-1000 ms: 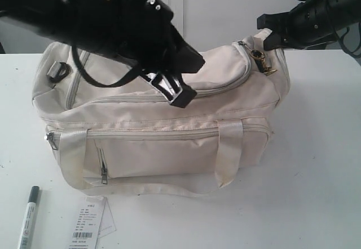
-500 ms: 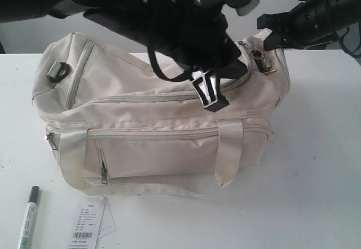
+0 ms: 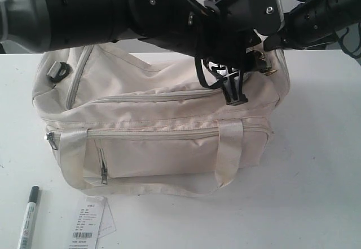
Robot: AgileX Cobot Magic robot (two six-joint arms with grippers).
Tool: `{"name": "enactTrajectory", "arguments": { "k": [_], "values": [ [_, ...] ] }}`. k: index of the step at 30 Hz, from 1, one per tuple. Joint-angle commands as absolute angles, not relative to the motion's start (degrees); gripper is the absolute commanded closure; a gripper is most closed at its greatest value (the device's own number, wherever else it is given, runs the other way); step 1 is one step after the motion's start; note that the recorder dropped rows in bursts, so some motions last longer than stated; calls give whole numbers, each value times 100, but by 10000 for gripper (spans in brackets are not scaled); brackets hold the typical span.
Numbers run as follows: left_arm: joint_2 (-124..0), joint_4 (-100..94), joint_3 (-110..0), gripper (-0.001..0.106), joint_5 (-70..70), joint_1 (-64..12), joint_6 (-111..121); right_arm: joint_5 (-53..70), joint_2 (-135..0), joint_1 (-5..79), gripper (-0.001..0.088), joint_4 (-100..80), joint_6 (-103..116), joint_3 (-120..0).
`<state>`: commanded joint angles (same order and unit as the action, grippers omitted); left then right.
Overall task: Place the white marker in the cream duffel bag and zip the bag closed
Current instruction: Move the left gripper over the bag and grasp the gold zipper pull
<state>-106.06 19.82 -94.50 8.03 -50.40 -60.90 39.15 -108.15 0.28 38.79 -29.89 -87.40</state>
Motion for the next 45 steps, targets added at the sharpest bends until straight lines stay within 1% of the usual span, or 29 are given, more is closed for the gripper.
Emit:
{"name": "enactTrajectory", "arguments": {
  "k": [10, 18, 25, 31, 36, 38, 42, 44, 45],
  "values": [
    [-11410, 1465, -10273, 578, 861, -5040, -6192, 3915, -10815, 28, 868, 3879, -2989, -8740],
    [-11819, 1038, -10646, 578, 690, -5040, -6192, 3915, -10815, 28, 868, 3879, -2989, -8740],
    [-11953, 953, -10742, 579, 631, -4999, -6141, 3915, -10815, 28, 868, 3879, -2989, -8740],
    [-11963, 953, -10742, 578, 1033, -4867, -5907, 3915, -10815, 28, 868, 3879, -2989, -8740],
    [-12040, 908, -10742, 580, 855, -4843, -5860, 3915, -10815, 28, 868, 3879, -2989, -8740],
    [-12070, 846, -10742, 599, 871, -4814, -5860, 3915, -10815, 28, 868, 3879, -2989, -8740],
    [-12175, 638, -10742, 602, 871, -4803, -5823, 3915, -10815, 28, 868, 3879, -2989, -8740],
    [-12247, 584, -10742, 641, 855, -4803, -5783, 3915, -10815, 28, 868, 3879, -2989, -8740],
    [-12262, 543, -10742, 726, 901, -4803, -5785, 3915, -10815, 28, 868, 3879, -2989, -8740]
  ]
}}
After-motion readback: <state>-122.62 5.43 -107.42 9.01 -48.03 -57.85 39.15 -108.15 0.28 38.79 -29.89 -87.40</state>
